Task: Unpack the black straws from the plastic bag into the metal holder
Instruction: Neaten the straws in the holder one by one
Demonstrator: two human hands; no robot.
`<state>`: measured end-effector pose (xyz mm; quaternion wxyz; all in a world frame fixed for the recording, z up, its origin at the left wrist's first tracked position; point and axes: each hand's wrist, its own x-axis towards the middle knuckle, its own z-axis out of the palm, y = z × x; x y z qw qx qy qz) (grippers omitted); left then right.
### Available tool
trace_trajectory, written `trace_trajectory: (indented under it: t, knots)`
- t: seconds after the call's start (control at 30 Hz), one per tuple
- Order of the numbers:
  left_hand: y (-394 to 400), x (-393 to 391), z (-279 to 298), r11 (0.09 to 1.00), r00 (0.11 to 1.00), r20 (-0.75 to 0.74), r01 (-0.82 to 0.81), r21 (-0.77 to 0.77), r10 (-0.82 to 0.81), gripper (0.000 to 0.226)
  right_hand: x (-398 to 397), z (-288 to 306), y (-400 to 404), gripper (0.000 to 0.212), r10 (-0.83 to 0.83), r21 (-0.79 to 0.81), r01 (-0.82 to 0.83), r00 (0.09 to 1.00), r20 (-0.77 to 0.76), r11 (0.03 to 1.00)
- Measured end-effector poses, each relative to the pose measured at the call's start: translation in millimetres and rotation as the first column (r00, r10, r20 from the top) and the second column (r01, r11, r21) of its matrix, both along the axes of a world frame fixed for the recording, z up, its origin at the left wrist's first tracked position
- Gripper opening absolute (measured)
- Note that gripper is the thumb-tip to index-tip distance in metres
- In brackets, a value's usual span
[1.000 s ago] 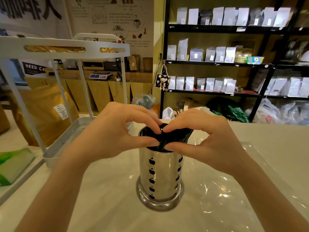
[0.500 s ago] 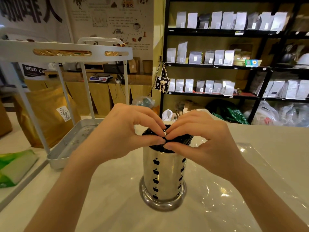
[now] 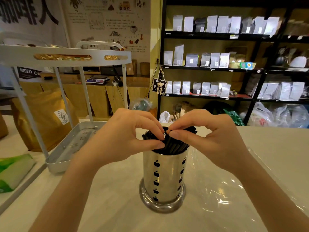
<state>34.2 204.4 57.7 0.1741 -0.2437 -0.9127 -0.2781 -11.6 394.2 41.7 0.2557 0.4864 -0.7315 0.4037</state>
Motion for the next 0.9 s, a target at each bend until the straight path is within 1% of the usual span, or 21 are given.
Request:
trace_trajectory:
  t: [0.07,0.17,0.27,0.37,0.47,0.6,0.67,0.8,0.9]
  knots:
    - [1,0,0,1.000,1.000,-0.002,0.022,0.002,-0.022,0.015,1,-1,2,0.015,0.003,0.015,-0.003,1.000,0.023,1.000]
    - [3,1,-2,0.998,0.998,-0.024,0.055,-0.014,-0.055,0.017,3,-6,4,0.015,-0.021,0.087,0.018,0.999,0.032,0.996]
    - [5,-1,-5,0.999,0.998,-0.037,0.046,-0.021,-0.047,0.018,5,-12,8,0.024,-0.059,0.140,0.060,0.998,-0.011,0.988]
    - [5,-2,-6,0.999,0.998,-0.039,0.041,-0.010,-0.042,0.016,6,-16,10,0.033,-0.142,0.143,0.152,0.987,-0.079,0.978]
    - [6,-1,-7,0.998,0.998,-0.038,0.057,-0.018,-0.058,0.015,7,-20,10,0.025,-0.196,0.127,0.212,0.973,-0.125,0.969]
    - [7,0,-7,0.998,0.997,-0.038,0.067,-0.017,-0.068,0.016,7,-23,8,0.016,-0.205,0.115,0.225,0.966,-0.158,0.968]
    - [6,0,-7,0.998,0.997,-0.040,0.062,-0.007,-0.062,0.016,6,-22,8,0.015,-0.203,0.101,0.219,0.968,-0.149,0.970]
    - [4,0,-6,0.999,0.998,-0.038,0.045,0.021,-0.044,0.017,8,-17,8,0.014,-0.172,0.056,0.177,0.982,-0.077,0.983]
    - [2,0,-6,0.997,0.998,-0.040,0.041,0.067,-0.038,0.020,9,-6,8,0.021,-0.160,0.014,0.160,0.987,0.004,0.987]
